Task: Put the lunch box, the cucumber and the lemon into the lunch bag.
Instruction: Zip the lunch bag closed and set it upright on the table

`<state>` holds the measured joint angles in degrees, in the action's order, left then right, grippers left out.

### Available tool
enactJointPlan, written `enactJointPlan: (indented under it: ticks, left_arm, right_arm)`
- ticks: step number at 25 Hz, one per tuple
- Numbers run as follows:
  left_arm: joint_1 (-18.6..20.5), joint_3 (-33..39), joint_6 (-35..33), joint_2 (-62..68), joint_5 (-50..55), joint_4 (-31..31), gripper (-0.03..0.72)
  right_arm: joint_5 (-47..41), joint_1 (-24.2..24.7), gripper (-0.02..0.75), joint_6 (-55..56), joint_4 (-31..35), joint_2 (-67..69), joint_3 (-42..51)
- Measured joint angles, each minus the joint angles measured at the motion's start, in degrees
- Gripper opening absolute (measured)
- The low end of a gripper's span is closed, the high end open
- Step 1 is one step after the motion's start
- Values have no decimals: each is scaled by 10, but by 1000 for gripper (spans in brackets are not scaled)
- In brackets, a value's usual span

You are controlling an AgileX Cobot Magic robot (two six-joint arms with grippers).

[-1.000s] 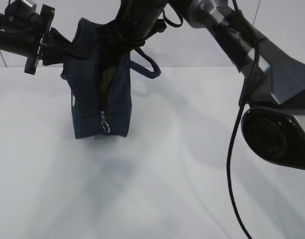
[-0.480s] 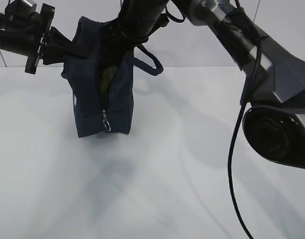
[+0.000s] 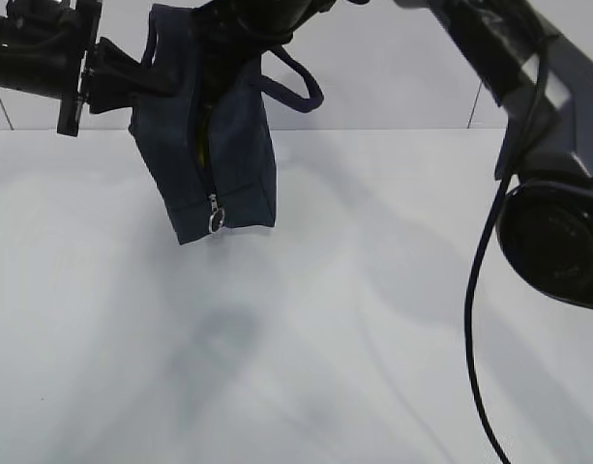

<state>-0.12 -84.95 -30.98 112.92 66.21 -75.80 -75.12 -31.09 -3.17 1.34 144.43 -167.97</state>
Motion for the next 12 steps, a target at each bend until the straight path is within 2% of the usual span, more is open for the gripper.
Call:
enactJointPlan:
  ticks: [5, 12]
  left_arm:
    - [0, 0, 10, 0, 10, -35, -2]
    - [0, 0, 15, 0, 15, -52, -2]
  right_arm:
    - [-1, 0, 1, -3, 13, -19, 0]
    - [-3, 0, 0, -18, 23, -40, 19]
